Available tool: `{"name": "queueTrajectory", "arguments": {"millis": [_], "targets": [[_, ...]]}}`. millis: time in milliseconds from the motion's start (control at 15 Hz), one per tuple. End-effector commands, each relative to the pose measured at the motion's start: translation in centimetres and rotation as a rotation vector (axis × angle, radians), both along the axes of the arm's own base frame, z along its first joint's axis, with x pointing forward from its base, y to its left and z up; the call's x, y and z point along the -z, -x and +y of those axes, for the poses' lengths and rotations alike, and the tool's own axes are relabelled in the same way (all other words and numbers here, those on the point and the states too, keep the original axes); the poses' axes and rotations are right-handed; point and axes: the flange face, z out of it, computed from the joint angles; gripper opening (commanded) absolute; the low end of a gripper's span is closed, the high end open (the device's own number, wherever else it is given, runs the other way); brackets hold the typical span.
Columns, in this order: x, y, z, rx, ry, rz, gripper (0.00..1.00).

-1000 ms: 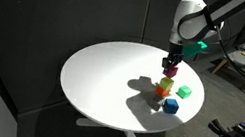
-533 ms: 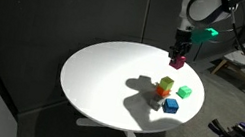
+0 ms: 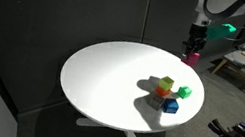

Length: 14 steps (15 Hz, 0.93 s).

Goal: Put the pink block onto the green block

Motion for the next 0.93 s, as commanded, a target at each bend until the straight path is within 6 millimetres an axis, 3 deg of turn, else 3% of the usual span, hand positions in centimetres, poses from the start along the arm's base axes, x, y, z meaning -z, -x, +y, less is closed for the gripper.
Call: {"name": "queueTrajectory", "arguments": {"millis": [0,467,867], "targets": [[-0.1,2.3,-2.0,0.029,0.011,-0.004,0.25],[3.2,4.6,-5.3,0.098,-0.001,0.028,0.25],[6.3,5.2,-6.1,0.099,-0.018,0.025,0.25]]}}
